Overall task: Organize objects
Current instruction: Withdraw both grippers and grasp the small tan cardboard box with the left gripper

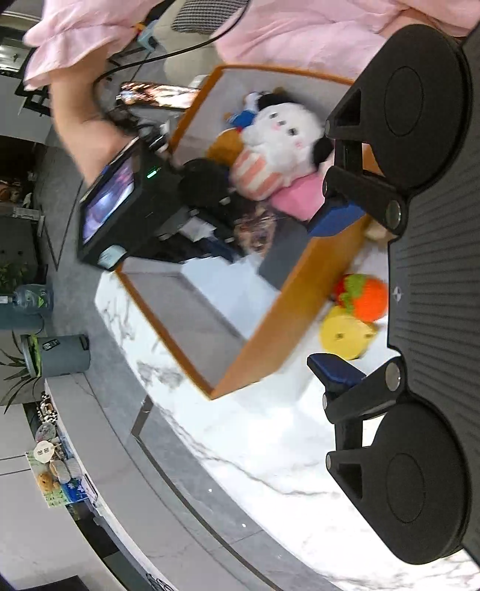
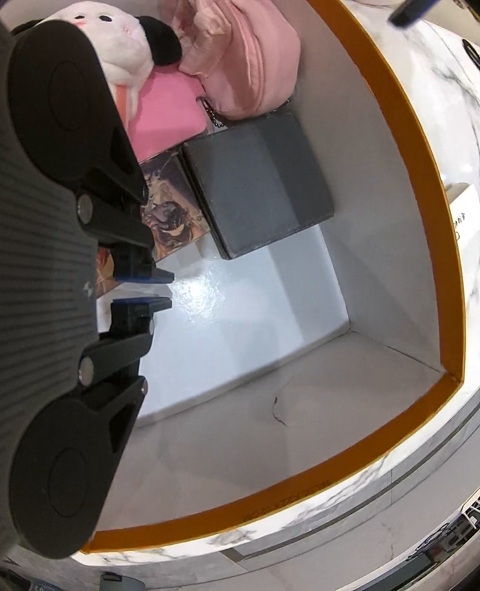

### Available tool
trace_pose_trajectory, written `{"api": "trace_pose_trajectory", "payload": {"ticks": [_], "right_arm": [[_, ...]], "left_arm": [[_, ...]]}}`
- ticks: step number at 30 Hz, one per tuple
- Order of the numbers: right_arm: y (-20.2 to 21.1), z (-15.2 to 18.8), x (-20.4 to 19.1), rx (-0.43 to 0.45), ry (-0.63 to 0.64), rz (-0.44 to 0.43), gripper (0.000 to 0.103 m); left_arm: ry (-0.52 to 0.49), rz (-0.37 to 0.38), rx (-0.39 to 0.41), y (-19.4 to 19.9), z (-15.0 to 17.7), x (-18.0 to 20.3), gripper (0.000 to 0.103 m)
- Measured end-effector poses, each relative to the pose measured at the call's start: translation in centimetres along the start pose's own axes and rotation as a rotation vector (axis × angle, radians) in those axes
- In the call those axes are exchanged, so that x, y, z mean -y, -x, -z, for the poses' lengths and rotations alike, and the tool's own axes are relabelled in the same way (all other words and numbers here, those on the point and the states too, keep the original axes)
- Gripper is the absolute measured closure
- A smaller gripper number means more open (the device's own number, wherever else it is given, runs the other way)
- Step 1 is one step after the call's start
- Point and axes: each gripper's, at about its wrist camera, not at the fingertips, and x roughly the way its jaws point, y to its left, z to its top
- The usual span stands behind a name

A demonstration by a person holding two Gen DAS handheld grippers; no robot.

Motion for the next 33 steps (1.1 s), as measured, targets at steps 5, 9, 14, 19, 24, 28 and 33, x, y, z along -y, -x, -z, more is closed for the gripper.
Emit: {"api": "trace_pose_trajectory", "payload": {"ticks": [5,9,14,19,24,28,33], "right_arm": [[2.4,-0.3,-0.9,0.025,-0.012,0.04,0.094],[5.9,-0.2,-3.0,0.077,-0.012,0.042,0.092],[10.0,-1.2,-6.4,0.149,-0.004,0.03,0.083],[11.1,-0.9,-6.2,0.209,0.024,0.027,0.07],[11.7,-1.9,-8.9,0.221,0.063,0.035,0.058],[12.4,-2.5,-10.1,0.215,0.092,0.025,0.053],[11.8,-3.6,-10.3,0.205,0.122,0.006,0.052]], "left_arm": [[-0.13,0.042,-0.048,0.9,2.0,2.6,0.015],[-0.2,0.027,-0.073,0.5,3.4,4.7,0.015],[-0.268,0.004,-0.044,0.3,5.2,6.9,0.015],[-0.392,-0.047,-0.014,-2.2,6.9,8.7,0.015],[-0.433,-0.054,-0.058,-5.4,7.3,9.1,0.015],[-0.436,-0.049,-0.056,-6.6,7.2,8.7,0.015],[-0.418,0.003,-0.089,-8.0,6.5,7.6,0.023]]}}
